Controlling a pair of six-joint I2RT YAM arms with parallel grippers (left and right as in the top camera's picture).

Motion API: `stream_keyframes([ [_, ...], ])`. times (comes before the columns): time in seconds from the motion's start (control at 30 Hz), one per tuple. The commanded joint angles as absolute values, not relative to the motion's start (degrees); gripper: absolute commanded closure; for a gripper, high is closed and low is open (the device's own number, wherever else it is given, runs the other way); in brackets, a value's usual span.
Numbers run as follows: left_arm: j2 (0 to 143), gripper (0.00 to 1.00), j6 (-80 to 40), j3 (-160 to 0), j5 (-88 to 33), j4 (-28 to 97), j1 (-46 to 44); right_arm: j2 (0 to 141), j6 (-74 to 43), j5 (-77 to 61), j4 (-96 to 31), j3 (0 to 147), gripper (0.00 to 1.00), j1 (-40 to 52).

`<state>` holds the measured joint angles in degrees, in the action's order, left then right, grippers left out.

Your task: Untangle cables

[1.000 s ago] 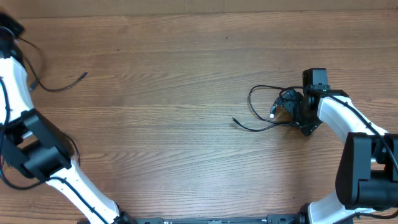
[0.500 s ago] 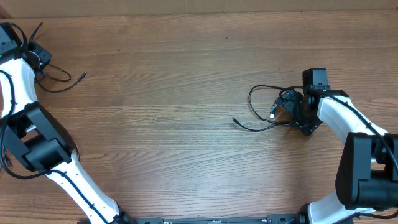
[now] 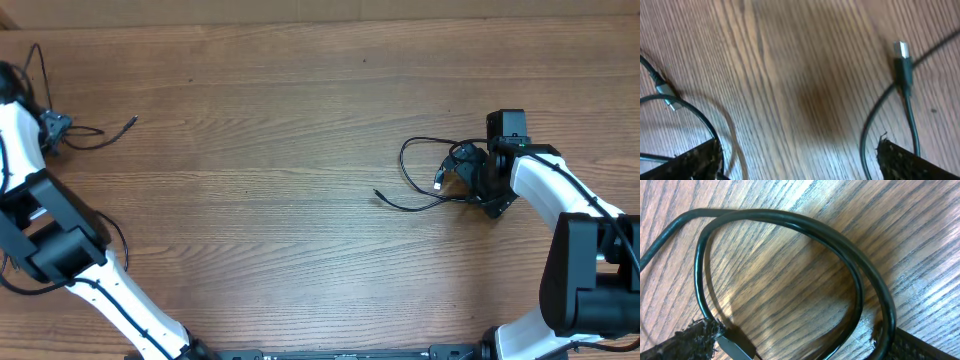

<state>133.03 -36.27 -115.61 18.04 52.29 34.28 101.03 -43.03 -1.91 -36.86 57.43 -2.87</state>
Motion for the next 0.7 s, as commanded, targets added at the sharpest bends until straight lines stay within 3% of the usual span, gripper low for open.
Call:
stream_keyframes([
  [0.0, 132.73, 0.0, -34.44, -116.46, 4.67, 50.26, 35.42, 102.78, -43.46, -3.14, -37.36, 55.55, 0.0, -2.85],
  [0.17, 132.49, 0.0, -21.76, -116.49, -24.45, 42.78, 35.05, 102.78, -43.46, -3.14, -37.36, 55.55, 0.0, -2.85],
  [0.4, 132.09, 0.0, -20.45, -116.49, -55.35, 27.07, 34.68, 102.78, -43.44, -3.14, -37.36, 55.55, 0.0, -2.85],
  [0.67, 130.52, 0.0, -22.31, -116.49, -42.22, 29.8, 34.46, 102.78, -43.46, -3.14, -37.36, 55.55, 0.0, -2.85],
])
